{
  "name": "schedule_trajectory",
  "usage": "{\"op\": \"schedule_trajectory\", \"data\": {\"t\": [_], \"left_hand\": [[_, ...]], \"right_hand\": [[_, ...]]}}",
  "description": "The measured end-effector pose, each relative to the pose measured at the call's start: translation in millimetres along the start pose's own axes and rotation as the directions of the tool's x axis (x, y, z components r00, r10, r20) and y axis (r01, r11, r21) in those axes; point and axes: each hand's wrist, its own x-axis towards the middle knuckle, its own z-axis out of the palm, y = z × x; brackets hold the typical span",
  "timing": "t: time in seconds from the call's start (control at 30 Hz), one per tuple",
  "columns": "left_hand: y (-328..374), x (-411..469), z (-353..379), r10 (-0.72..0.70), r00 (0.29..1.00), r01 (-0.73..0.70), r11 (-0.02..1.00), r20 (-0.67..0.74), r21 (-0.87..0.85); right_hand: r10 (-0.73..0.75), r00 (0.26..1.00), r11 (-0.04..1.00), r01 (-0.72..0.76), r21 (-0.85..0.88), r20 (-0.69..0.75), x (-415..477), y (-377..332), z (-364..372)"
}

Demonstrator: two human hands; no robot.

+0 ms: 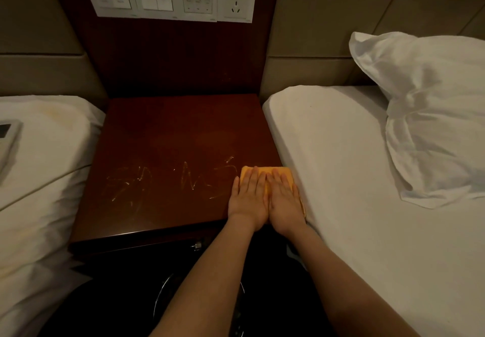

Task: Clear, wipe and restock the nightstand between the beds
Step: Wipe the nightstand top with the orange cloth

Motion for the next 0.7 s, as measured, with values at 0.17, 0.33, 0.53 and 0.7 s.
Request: {"op": "schedule_trajectory", "data": {"t": [0.17, 0.33, 0.53, 0.7], "left_hand": [[-10, 20, -12, -0.027, 1.000, 0.027, 0.999, 0.000, -0.017], [-24, 40, -21, -0.049, 0.999, 0.049, 0.999, -0.009, -0.006], [-39, 52, -28, -0.053, 0.999, 0.053, 0.998, -0.010, -0.023], [-51, 53, -29, -0.053, 0.998, 0.053, 0.999, -0.020, -0.007]], "right_hand": [[-0.021, 1.000, 0.999, 0.021, -0.045, 0.012, 28, -4, -3], [-0.050, 0.999, 0.999, 0.049, -0.015, -0.017, 53, -14, -3], [-0.070, 0.997, 0.998, 0.070, -0.006, -0.045, 70, -26, -6], [-0.072, 0.997, 0.997, 0.072, -0.009, -0.035, 74, -37, -4]]}}
